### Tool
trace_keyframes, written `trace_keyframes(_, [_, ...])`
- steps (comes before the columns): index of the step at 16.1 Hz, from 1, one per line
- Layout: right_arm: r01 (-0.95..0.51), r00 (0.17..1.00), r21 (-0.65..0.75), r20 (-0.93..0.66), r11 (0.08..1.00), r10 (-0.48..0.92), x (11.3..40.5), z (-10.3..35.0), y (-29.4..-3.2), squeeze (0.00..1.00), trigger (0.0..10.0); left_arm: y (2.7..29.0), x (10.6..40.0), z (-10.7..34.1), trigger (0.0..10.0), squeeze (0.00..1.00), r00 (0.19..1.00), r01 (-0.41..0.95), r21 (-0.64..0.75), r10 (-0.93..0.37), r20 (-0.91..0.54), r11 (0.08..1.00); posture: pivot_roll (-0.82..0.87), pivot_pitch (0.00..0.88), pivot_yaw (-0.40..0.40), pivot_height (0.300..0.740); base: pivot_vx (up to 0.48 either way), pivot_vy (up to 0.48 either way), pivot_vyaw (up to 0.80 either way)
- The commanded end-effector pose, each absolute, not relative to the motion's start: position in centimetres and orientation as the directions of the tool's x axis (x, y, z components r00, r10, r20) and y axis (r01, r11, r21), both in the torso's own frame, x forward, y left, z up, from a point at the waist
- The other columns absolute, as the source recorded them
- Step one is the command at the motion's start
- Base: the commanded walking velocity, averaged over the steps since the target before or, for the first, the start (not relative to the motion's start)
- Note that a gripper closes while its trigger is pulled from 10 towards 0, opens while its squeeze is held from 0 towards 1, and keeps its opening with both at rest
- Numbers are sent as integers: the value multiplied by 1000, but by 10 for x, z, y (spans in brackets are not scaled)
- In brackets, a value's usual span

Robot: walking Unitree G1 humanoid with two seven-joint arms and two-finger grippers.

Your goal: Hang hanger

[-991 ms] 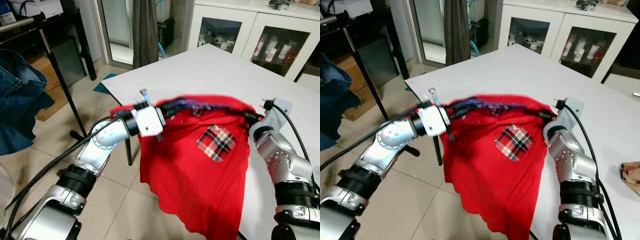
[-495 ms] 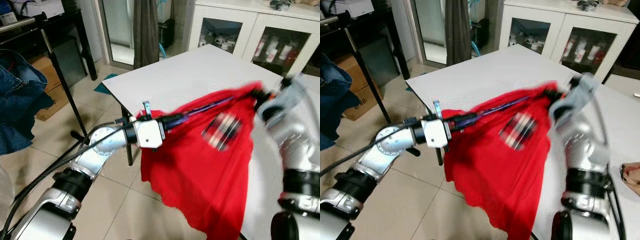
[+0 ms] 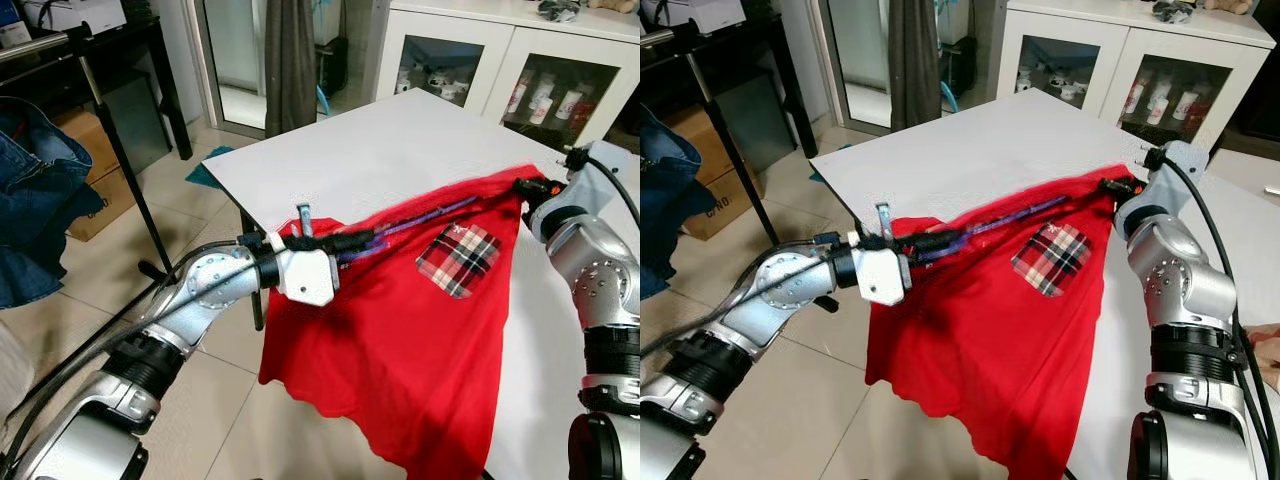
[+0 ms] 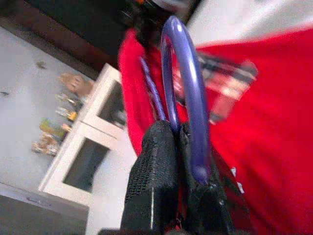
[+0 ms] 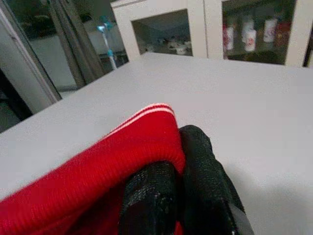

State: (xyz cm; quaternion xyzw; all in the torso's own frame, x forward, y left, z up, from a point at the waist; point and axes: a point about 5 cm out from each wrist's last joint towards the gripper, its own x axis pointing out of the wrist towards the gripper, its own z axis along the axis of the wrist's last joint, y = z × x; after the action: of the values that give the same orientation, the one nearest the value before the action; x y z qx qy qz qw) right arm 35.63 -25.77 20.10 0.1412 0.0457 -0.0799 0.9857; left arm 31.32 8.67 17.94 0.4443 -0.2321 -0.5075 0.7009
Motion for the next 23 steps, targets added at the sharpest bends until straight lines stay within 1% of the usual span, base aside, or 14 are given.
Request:
trace_keyframes(1, [371,924,231,1,899,-382,345,234,-304,0,0,118,316,150,9804,0,452,587,810,-826,-336,-9,56,25,-30,740,0,0,0])
trace_keyframes(3, [331,939,188,32,925,-343,347,240,-297,0,0,130,317,136,10000,0,474,618,781,-750,-461,-90,56,26,-26,740,0,0,0])
trace_keyframes(7, [327,942,111,43,939,-333,349,236,-289,0,0,139,324,139,10000,0,524,624,768,-654,-546,-142,56,23,-27,740,0,0,0])
trace_keyframes(9, [261,964,40,44,964,-263,350,231,-273,0,0,138,328,145,10000,0,558,600,794,-659,-504,-99,55,22,-27,740,0,0,0])
trace_keyframes(11, [26,999,-82,-22,996,-28,347,207,-229,0,0,121,333,163,10000,0,581,525,848,-757,-300,67,55,21,-26,740,0,0,0])
trace_keyframes(12, [-57,997,-119,-61,991,51,343,196,-212,0,0,117,333,168,10000,0,586,500,859,-774,-239,113,53,21,-24,740,0,0,0])
trace_keyframes(13, [-86,994,-134,-72,987,77,341,192,-207,0,78,116,334,170,10000,0,588,488,863,-780,-213,132,53,21,-24,740,0,0,0])
trace_keyframes(14, [-121,990,-149,-85,981,109,338,186,-201,0,3451,113,334,174,10000,0,592,474,862,-789,-162,179,53,21,-24,740,0,0,0])
trace_keyframes(15, [-132,989,-164,-92,978,118,337,183,-198,0,5137,112,334,176,10000,0,592,475,854,-795,-134,210,47,21,-19,740,0,0,0])
trace_keyframes(16, [-135,988,-176,-95,975,120,334,179,-197,0,8471,112,335,178,10000,0,599,478,838,-795,-93,262,47,22,-19,740,0,0,0])
trace_keyframes(17, [-140,987,-184,-98,973,124,333,177,-196,0,10000,112,336,178,10000,0,604,484,825,-793,-75,291,47,21,-19,740,0,0,0])
trace_keyframes(18, [-159,985,-203,-96,966,142,328,170,-190,0,10000,111,337,175,10000,0,622,514,770,-783,-32,377,45,22,-19,740,0,0,0])
trace_keyframes(21, [-187,982,-239,-80,953,172,324,158,-180,0,10000,106,332,162,10000,0,627,592,648,-779,5,479,44,21,-12,740,0,0,0])
trace_keyframes(23, [-167,986,-220,-68,961,155,323,152,-179,0,10000,105,331,156,10000,0,646,614,569,-762,37,548,45,21,-6,740,0,0,0])
